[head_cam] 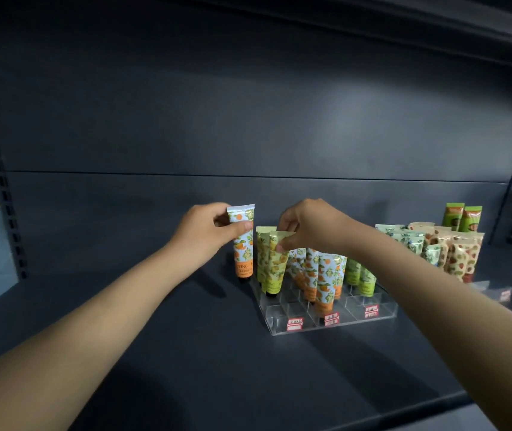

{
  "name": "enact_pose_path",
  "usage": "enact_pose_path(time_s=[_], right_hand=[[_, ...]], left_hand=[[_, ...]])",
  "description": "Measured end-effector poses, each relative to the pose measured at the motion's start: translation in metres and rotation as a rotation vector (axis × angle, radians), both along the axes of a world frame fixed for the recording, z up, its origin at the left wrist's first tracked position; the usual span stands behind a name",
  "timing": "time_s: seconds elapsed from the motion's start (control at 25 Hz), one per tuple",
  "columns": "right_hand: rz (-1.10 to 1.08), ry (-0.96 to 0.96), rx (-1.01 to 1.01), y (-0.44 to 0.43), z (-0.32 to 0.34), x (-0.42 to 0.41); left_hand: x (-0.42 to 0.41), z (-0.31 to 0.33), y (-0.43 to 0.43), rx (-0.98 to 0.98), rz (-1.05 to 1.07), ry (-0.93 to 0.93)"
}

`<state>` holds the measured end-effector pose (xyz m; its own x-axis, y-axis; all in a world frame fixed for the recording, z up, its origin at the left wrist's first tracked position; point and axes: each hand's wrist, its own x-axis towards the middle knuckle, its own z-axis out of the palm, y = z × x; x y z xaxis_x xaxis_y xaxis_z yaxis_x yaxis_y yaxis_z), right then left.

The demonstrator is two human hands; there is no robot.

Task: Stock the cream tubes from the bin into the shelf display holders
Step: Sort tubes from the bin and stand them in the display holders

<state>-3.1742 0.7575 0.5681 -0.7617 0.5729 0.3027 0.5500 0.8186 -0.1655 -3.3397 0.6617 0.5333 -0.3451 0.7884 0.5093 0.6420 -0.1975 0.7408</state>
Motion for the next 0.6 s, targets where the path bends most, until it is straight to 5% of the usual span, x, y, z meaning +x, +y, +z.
enact_pose_path(time_s=[0.6], right_hand=[[0.018, -0.030, -0.021, 0.0079, -0.0070, -0.0033]], left_hand=[[-0.0017, -0.0089, 0.0047, -0.026, -0.034, -0.043]])
